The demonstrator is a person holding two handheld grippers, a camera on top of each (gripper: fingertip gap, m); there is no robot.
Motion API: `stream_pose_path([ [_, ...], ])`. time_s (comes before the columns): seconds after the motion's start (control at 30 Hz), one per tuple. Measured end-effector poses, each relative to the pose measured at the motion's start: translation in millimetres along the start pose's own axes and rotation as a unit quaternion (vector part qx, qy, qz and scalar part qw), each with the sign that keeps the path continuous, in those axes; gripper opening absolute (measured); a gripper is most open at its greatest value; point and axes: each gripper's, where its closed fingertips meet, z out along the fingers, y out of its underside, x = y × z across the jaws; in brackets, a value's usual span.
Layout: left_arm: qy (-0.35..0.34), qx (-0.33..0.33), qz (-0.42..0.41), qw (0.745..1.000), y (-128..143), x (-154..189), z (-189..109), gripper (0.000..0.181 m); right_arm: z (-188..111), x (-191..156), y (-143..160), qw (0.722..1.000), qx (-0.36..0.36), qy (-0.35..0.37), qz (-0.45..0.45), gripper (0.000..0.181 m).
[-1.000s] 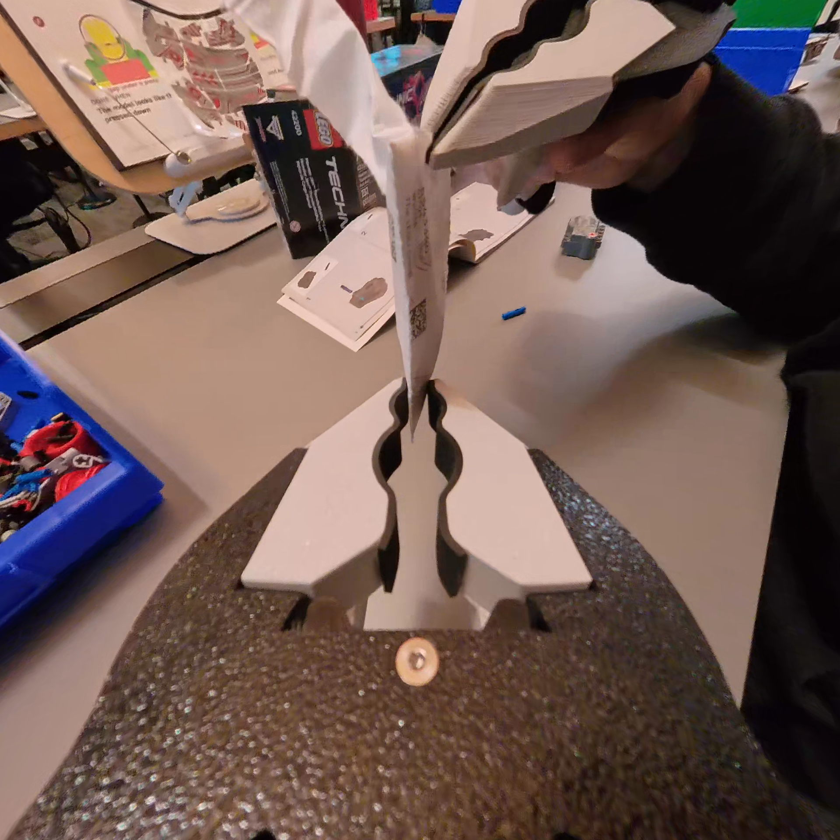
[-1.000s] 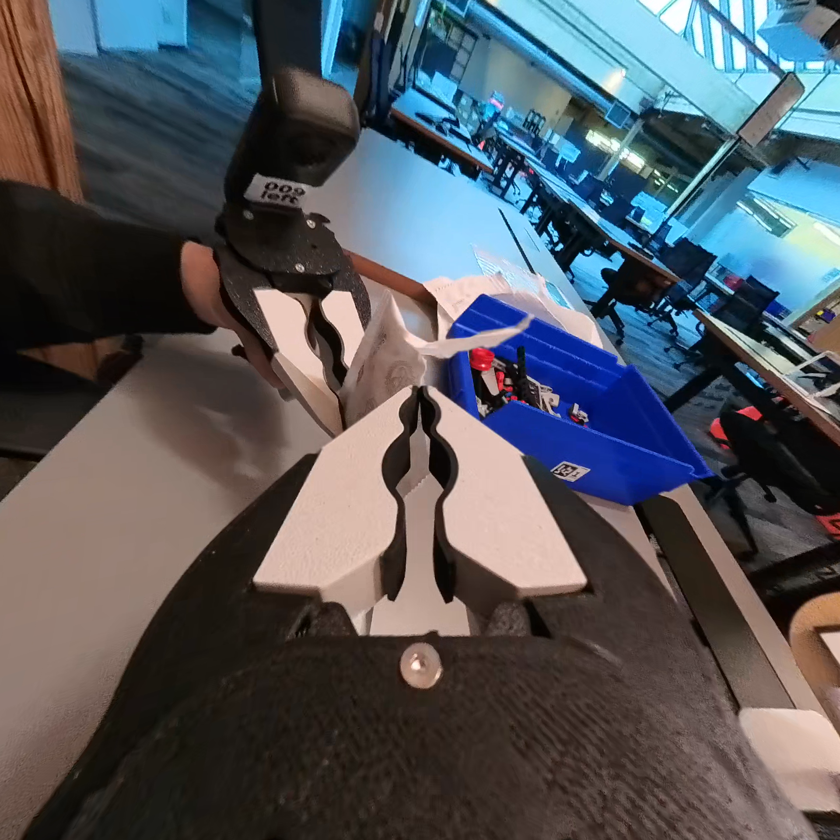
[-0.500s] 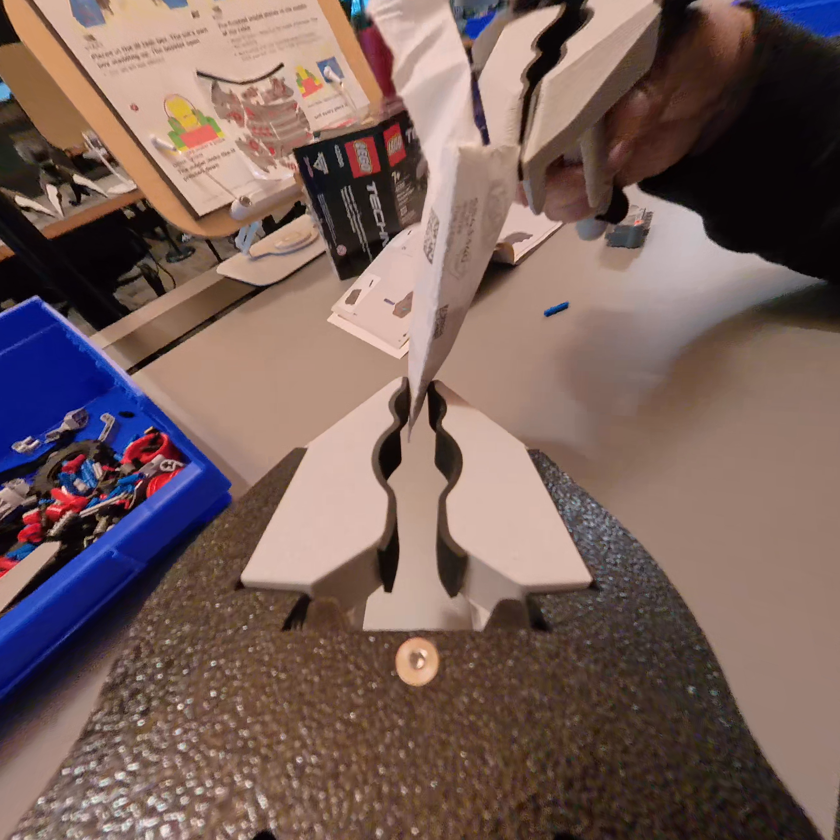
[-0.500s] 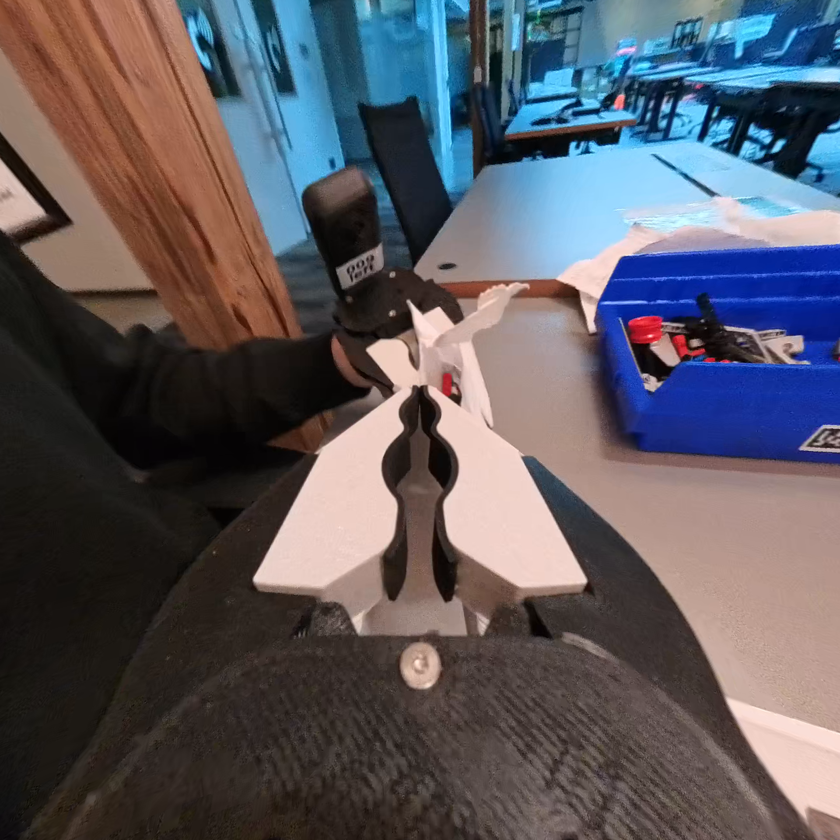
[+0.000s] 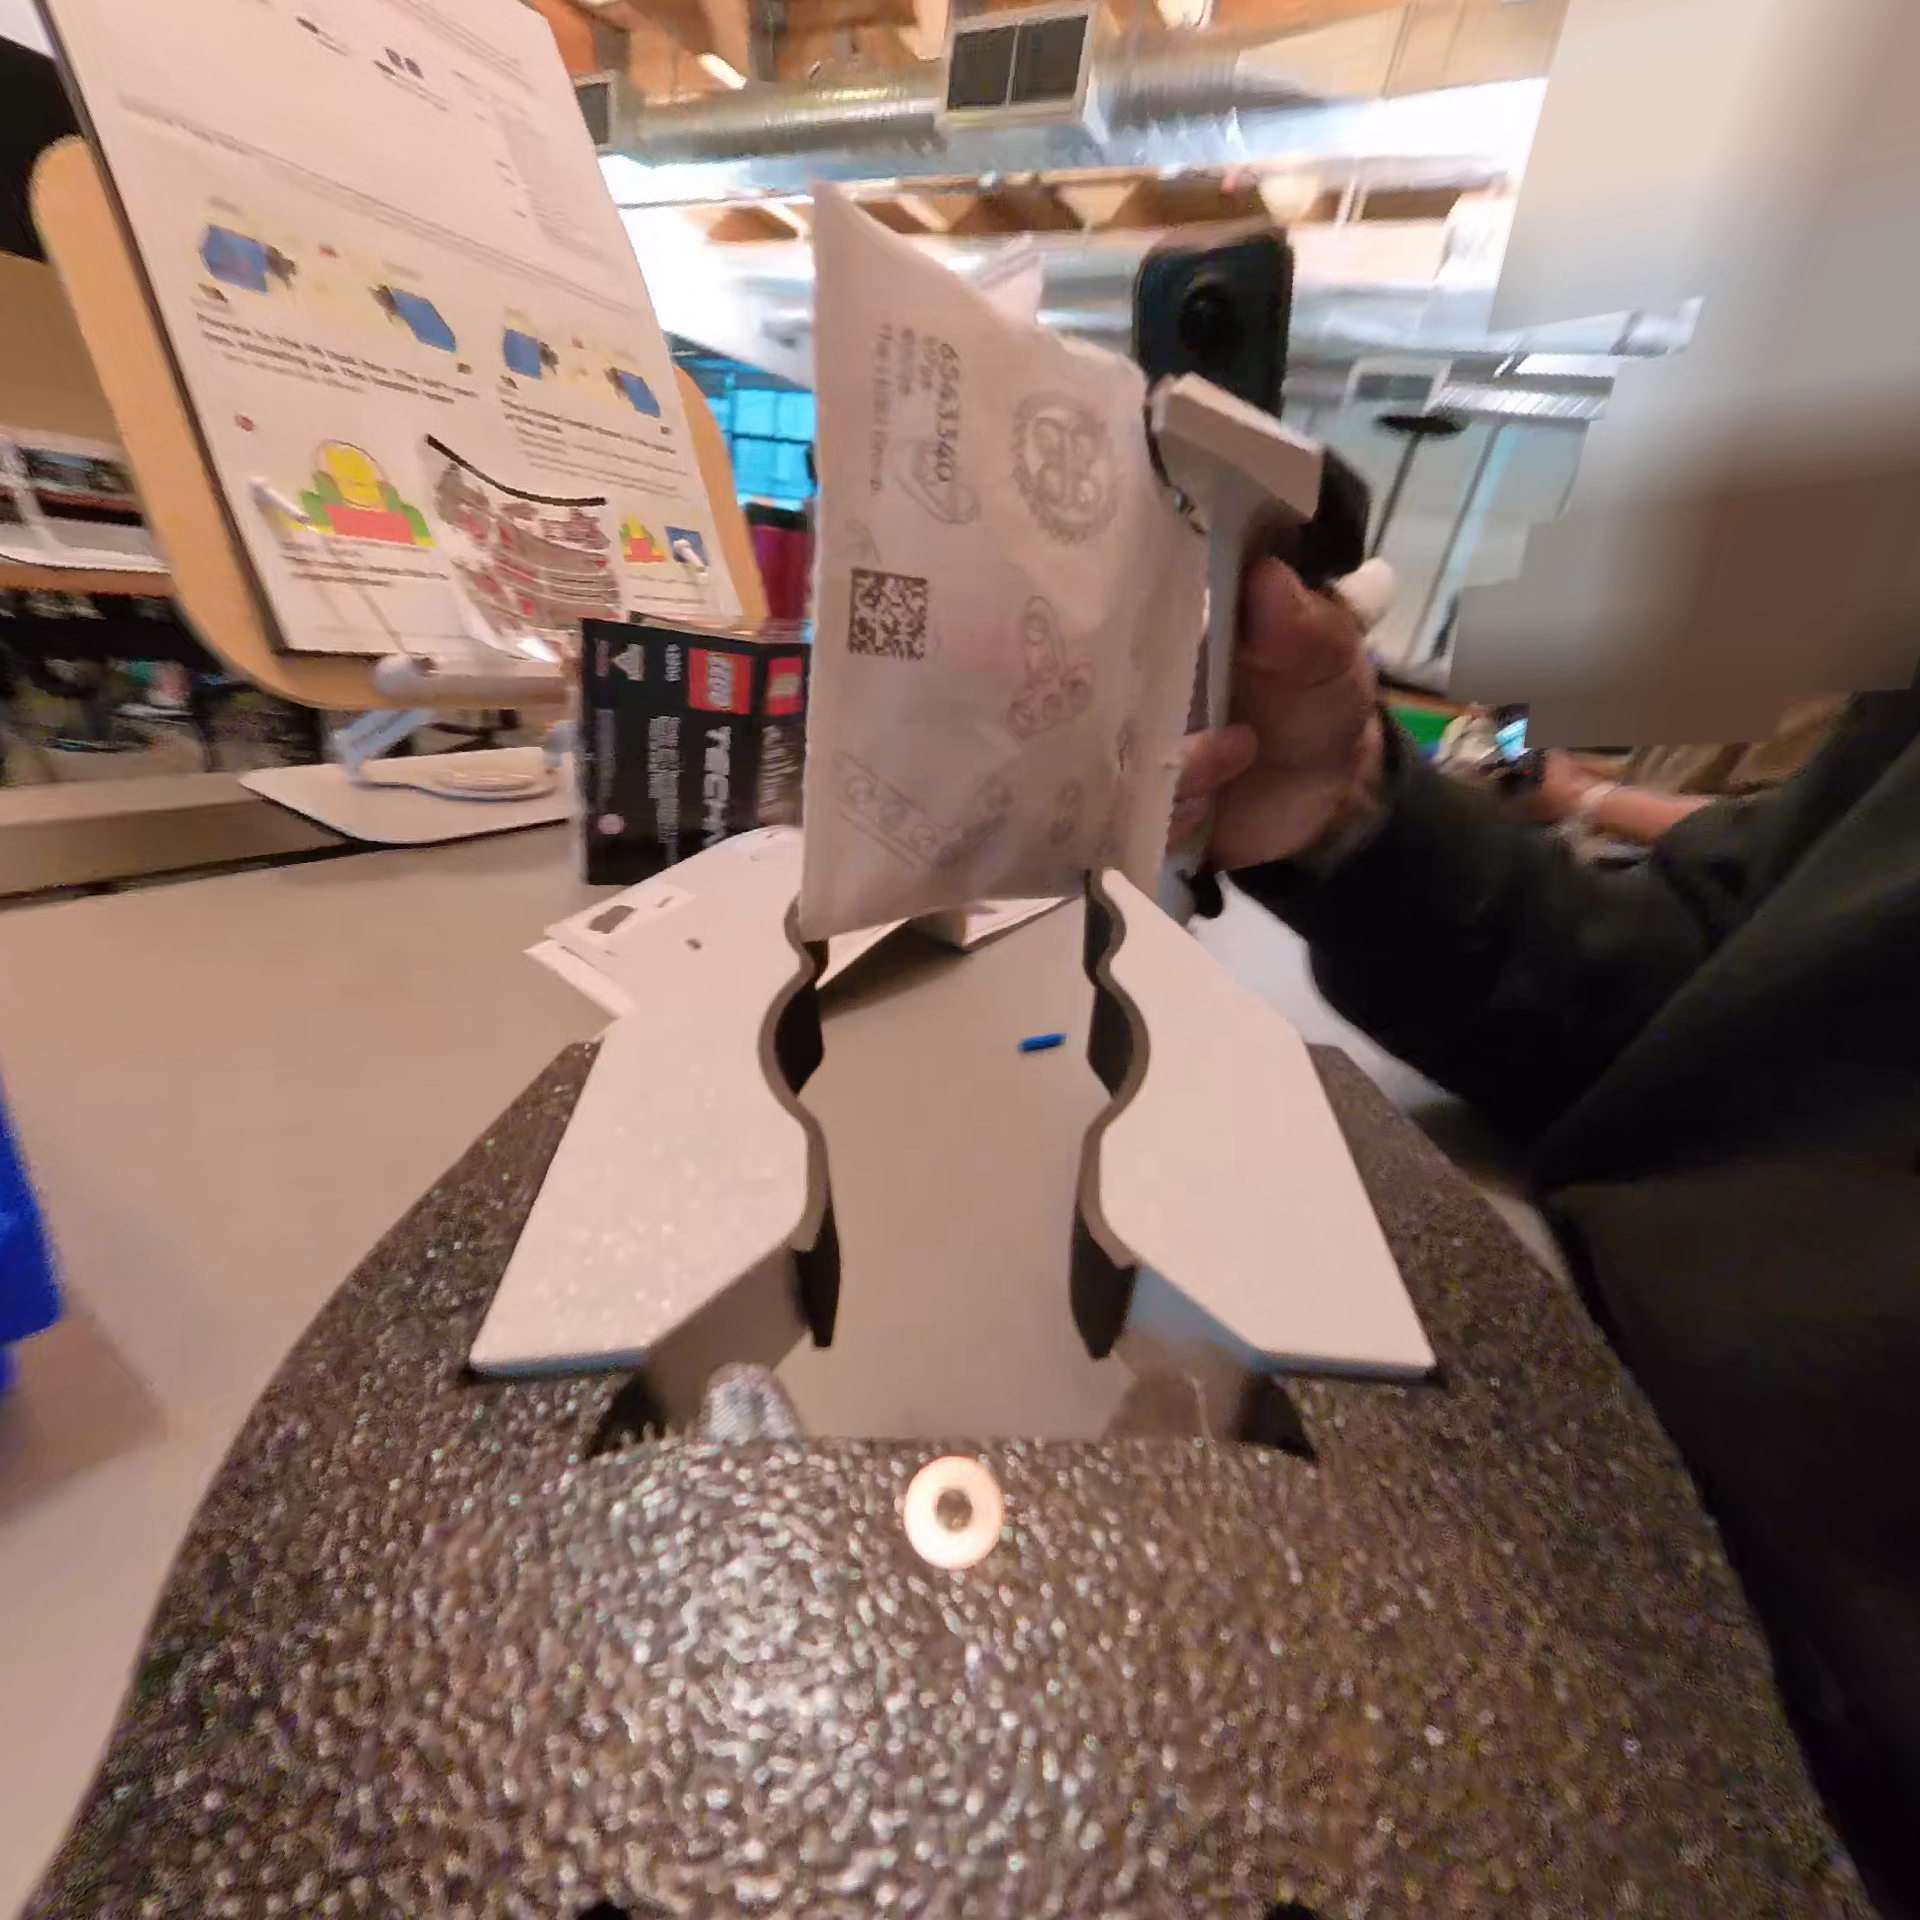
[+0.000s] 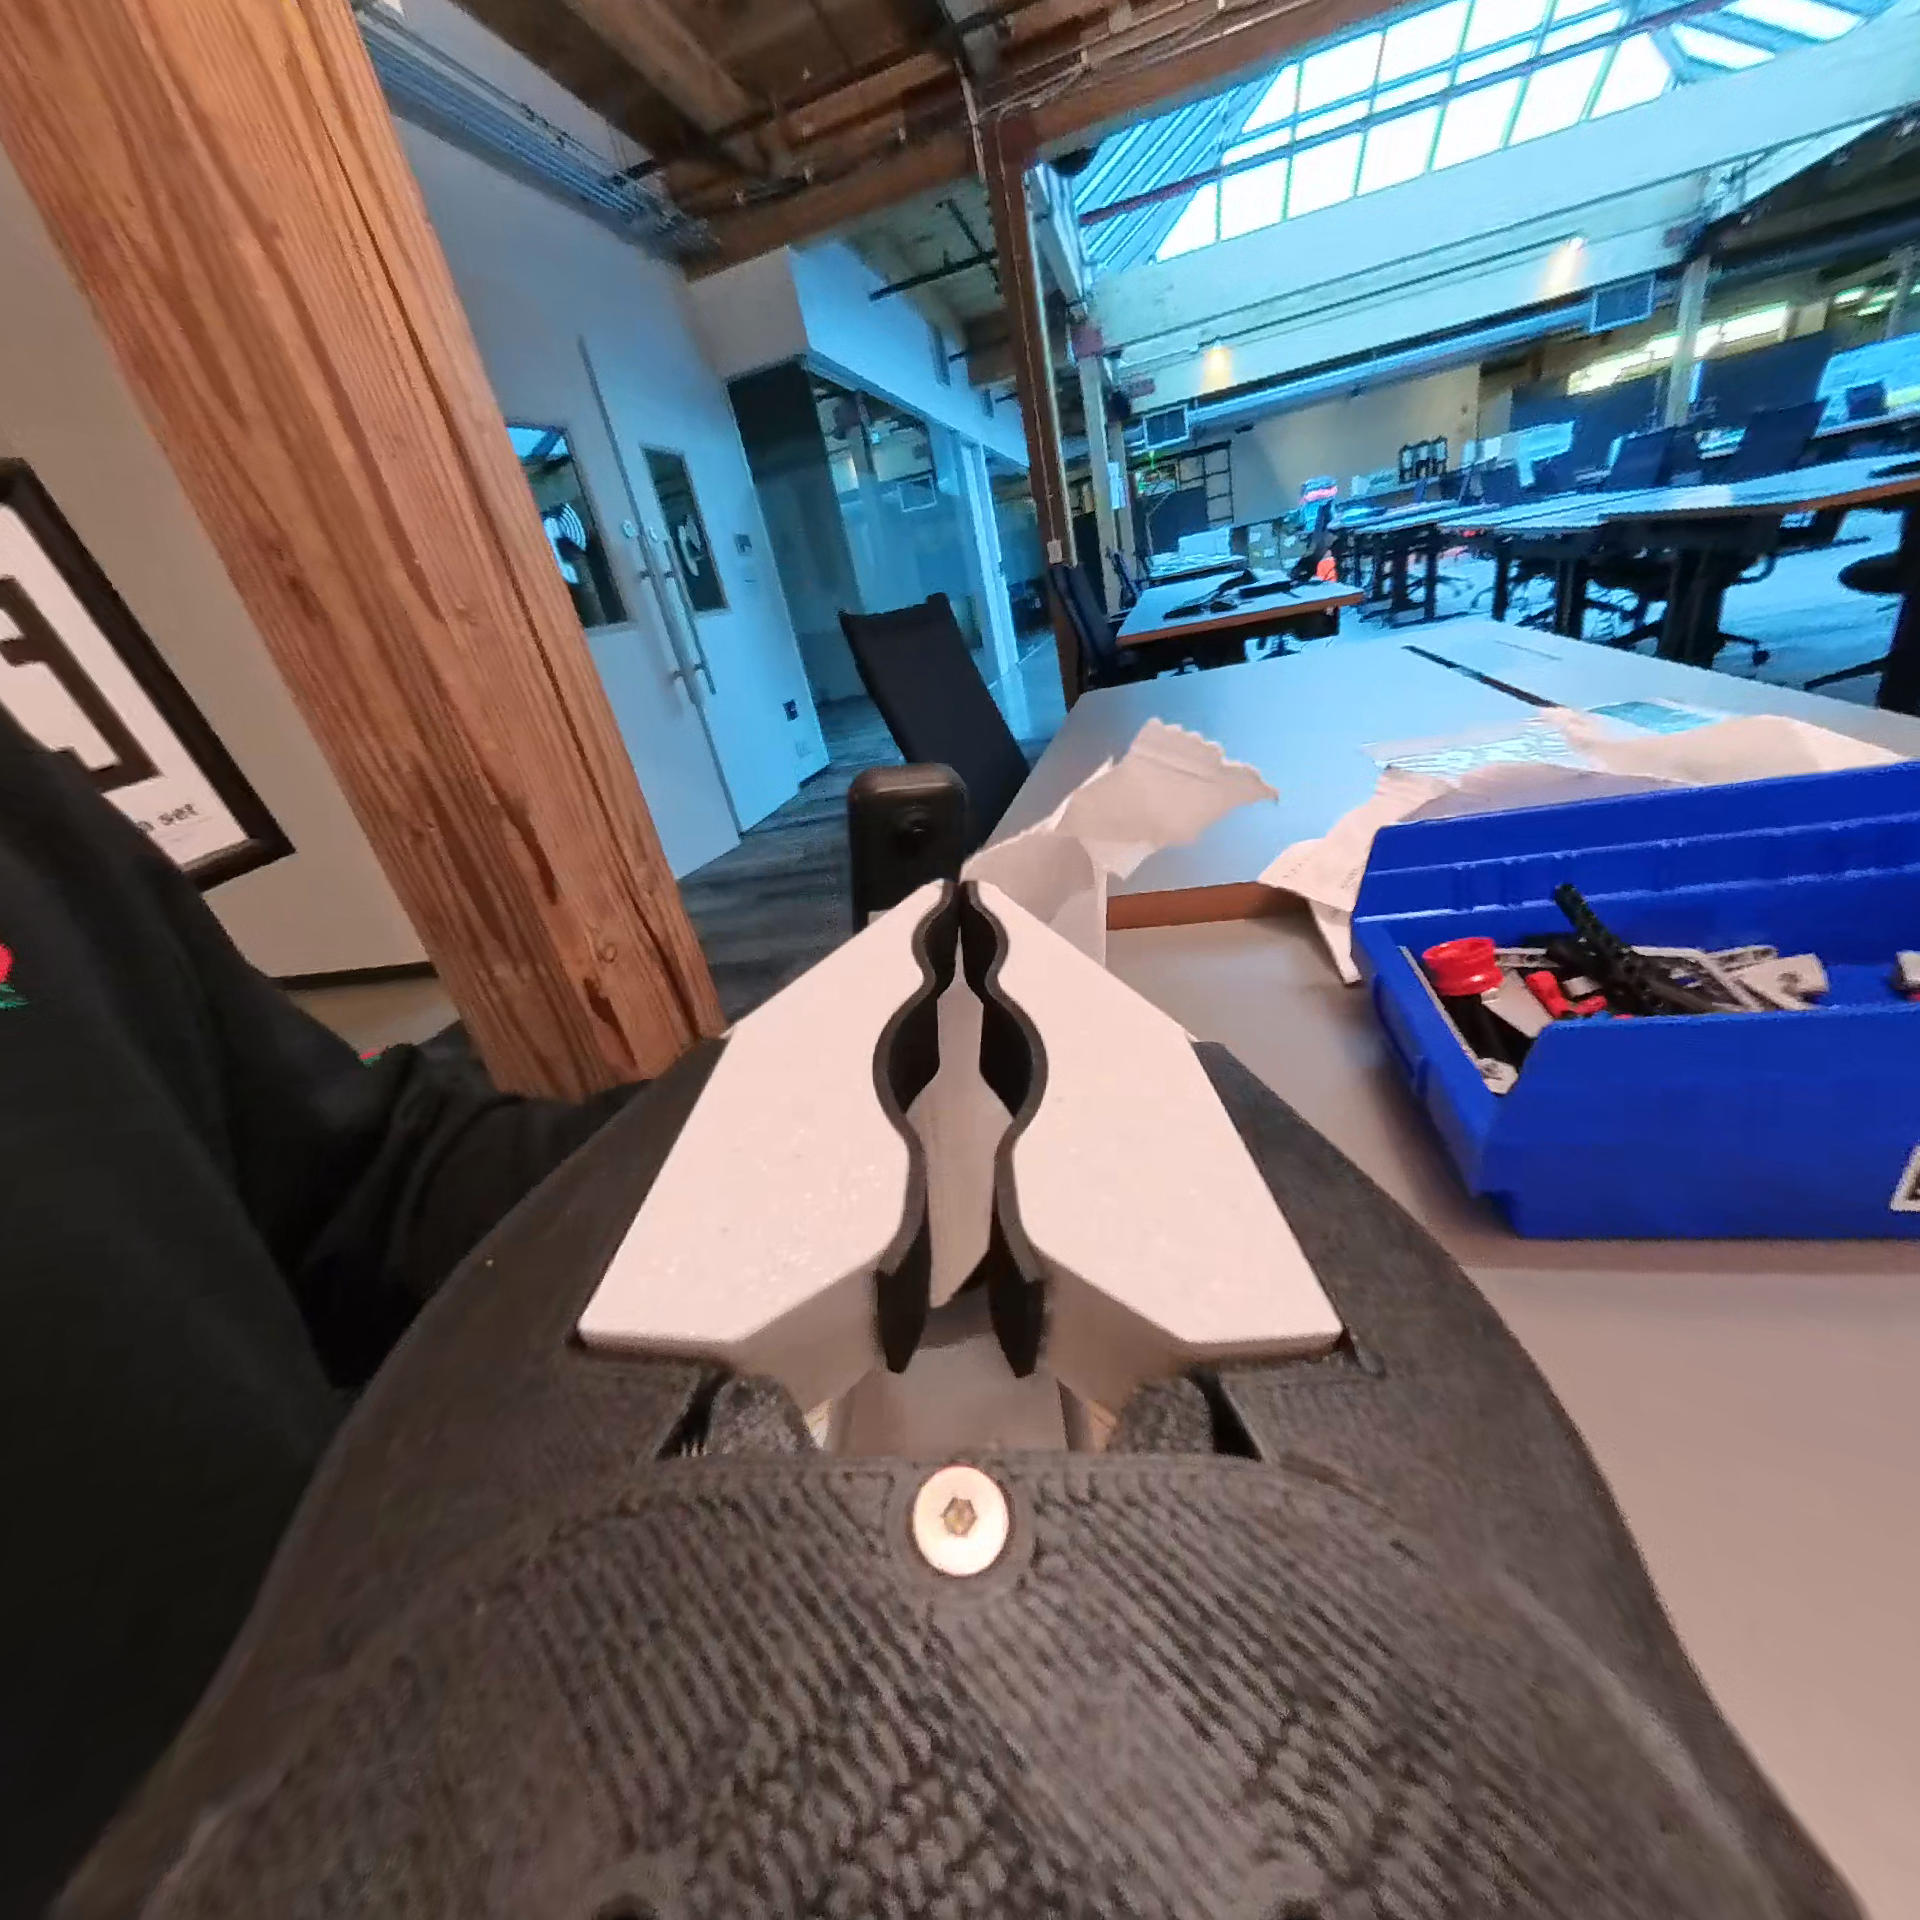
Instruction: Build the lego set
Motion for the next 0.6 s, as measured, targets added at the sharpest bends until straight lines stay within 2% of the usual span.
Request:
stream_pose_path([
  [0.1,0.05,0.036,-0.08,0.995,-6.8,8.2,0.2,0.04,-0.7,-1.8,-2.7,1.0,-0.005,0.001,-0.027,0.0],
  [0.17,0.085,0.055,-0.12,0.988,-9.5,14.7,0.2,0.028,-2.2,0.5,-6.2,0.999,0.0,0.011,-0.034,0.0],
  [0.3,0.13,0.077,-0.184,0.971,-11.0,23.4,3.9,0.024,-4.5,-1.0,-8.3,0.998,0.0,0.012,-0.055,0.0],
  [0.37,0.112,0.08,-0.167,0.976,-9.5,19.2,6.1,0.006,-4.6,-1.9,-7.5,0.998,-0.005,0.011,-0.056,0.0],
  [0.6,0.015,0.061,-0.095,0.993,-7.2,-8.6,0.0,0.003,-10.3,24.1,-1.1,0.989,-0.043,0.095,-0.105,0.0],
])
